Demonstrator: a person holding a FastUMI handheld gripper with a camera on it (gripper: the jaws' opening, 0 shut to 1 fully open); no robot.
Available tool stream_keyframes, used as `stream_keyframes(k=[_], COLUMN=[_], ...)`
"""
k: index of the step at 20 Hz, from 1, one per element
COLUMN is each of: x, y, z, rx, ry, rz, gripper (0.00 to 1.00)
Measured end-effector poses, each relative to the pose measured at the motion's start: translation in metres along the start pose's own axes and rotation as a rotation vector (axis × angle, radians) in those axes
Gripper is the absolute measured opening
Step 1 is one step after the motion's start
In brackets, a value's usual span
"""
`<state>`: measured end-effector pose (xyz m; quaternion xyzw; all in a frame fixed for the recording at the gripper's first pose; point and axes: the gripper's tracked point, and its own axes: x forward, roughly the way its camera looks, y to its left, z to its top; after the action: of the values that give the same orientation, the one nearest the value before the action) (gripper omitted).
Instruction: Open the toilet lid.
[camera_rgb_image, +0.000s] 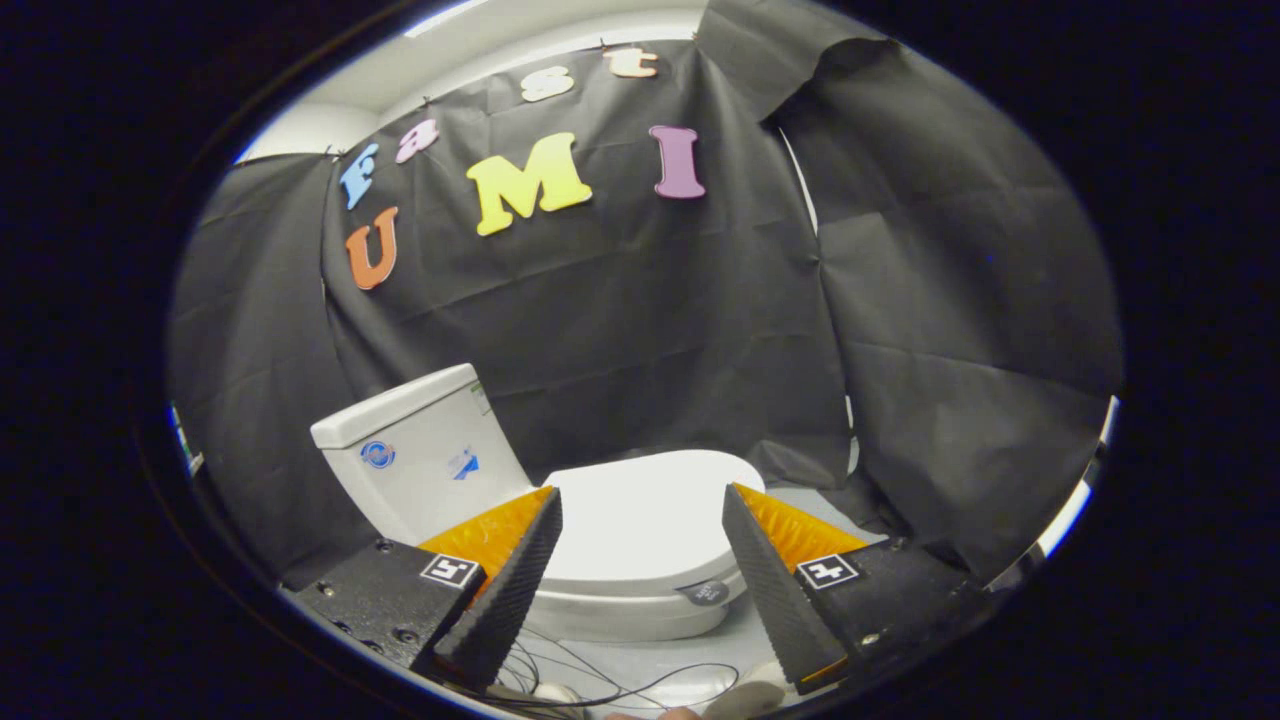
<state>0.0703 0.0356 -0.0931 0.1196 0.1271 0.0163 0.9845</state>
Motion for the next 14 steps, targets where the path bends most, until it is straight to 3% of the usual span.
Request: stream_keyframes(k=[9,14], x=[0.054,0.085], y=[-0.026,-0.049], z=[-0.059,-0.107], rx=[0.265,0.398], ry=[0.100,0.224], rz=[-0.004,-0.039], gripper=[1.00,1.00])
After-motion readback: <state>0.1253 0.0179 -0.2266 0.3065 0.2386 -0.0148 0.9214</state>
